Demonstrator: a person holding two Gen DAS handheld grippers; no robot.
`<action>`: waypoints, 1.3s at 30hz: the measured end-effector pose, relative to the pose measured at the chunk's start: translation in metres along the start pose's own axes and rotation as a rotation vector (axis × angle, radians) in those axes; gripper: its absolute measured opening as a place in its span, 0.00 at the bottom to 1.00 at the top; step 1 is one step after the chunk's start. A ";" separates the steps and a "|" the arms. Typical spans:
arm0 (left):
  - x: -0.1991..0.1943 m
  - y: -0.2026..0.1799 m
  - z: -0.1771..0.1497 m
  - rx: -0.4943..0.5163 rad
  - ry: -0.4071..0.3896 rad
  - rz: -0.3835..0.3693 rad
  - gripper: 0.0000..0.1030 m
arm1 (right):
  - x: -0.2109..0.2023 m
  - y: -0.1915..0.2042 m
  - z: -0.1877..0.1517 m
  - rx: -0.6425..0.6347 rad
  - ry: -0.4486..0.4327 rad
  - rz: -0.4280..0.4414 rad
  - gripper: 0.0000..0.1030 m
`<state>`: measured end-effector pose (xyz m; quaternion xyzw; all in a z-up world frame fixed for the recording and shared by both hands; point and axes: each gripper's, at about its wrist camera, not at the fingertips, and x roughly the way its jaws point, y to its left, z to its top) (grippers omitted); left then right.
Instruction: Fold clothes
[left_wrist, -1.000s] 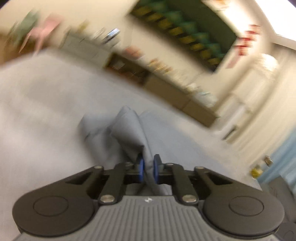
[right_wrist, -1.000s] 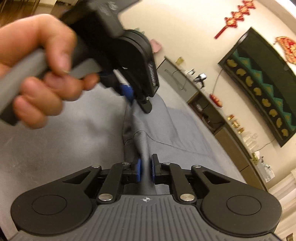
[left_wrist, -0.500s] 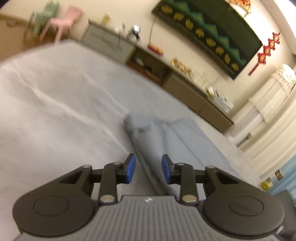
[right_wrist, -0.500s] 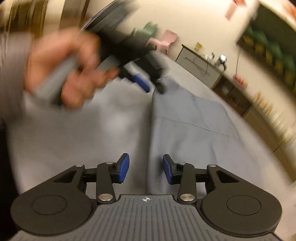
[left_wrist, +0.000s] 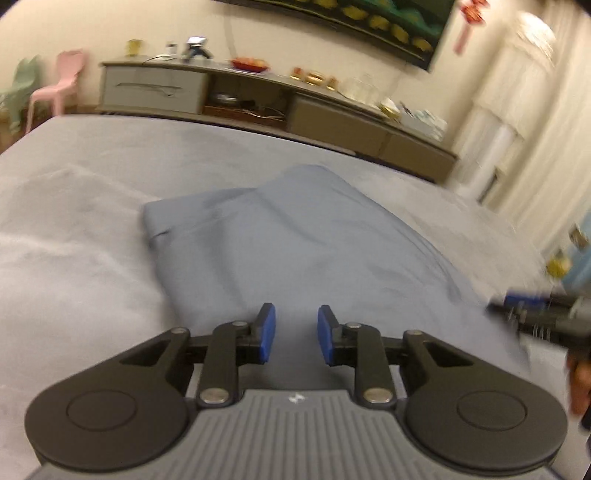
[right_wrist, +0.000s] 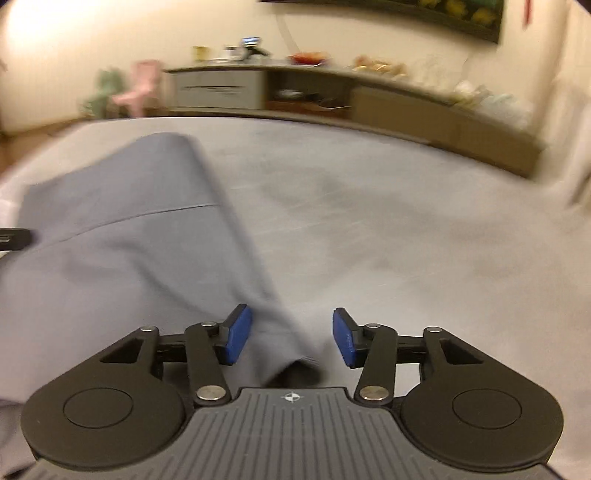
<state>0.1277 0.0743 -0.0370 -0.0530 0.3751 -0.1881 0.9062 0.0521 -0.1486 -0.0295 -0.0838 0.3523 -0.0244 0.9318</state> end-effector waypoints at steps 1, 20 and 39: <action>0.002 -0.007 0.001 0.014 0.004 -0.002 0.23 | -0.016 0.005 0.001 -0.013 -0.040 -0.014 0.35; 0.014 -0.062 0.004 0.136 0.007 0.100 0.21 | -0.036 -0.012 -0.018 -0.089 -0.126 -0.068 0.39; 0.068 -0.067 0.069 0.164 0.040 0.098 0.25 | -0.048 -0.051 -0.005 0.039 -0.180 0.142 0.41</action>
